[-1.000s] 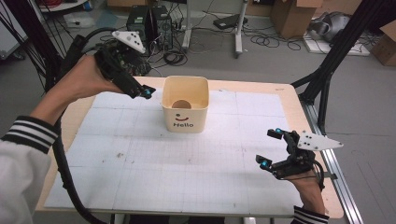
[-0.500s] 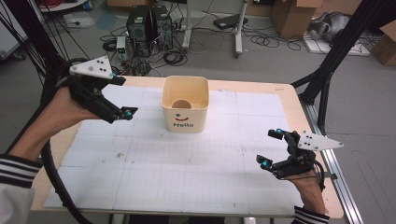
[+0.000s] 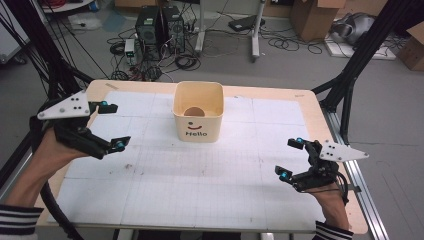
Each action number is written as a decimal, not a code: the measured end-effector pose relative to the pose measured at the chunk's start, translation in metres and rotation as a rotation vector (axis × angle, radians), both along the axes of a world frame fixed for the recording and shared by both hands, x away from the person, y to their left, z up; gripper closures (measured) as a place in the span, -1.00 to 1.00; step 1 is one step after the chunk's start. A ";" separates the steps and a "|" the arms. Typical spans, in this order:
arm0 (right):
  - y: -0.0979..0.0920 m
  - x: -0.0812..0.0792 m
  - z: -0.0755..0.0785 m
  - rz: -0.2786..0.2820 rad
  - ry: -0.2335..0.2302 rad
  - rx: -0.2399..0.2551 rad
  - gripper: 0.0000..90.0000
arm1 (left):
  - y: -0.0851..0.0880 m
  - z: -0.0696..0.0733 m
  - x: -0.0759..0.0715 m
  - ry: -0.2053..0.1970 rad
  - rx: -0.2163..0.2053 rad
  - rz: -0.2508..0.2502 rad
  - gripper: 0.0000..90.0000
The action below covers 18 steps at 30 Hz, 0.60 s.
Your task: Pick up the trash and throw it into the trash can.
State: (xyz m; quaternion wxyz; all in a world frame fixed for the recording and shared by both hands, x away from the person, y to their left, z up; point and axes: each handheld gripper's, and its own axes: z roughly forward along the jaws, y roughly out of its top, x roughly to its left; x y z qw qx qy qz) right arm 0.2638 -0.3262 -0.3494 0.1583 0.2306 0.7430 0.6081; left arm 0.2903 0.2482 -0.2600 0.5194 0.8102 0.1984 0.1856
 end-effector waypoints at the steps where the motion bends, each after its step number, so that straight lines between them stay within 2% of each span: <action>1: 0.000 0.000 0.000 -0.001 0.000 0.002 -1.00 | 0.004 -0.007 -0.002 0.007 -0.016 0.006 -0.96; 4: -0.001 -0.001 0.000 -0.004 0.002 0.000 -1.00 | 0.011 -0.022 -0.008 0.013 -0.034 0.021 -0.96; 8: -0.001 0.000 0.000 -0.005 0.001 0.000 -1.00 | 0.021 -0.037 -0.015 0.013 -0.085 0.023 -0.96; 18: 0.000 0.000 0.000 -0.008 0.000 -0.002 -1.00 | 0.031 -0.069 -0.033 -0.024 -0.158 0.026 -0.96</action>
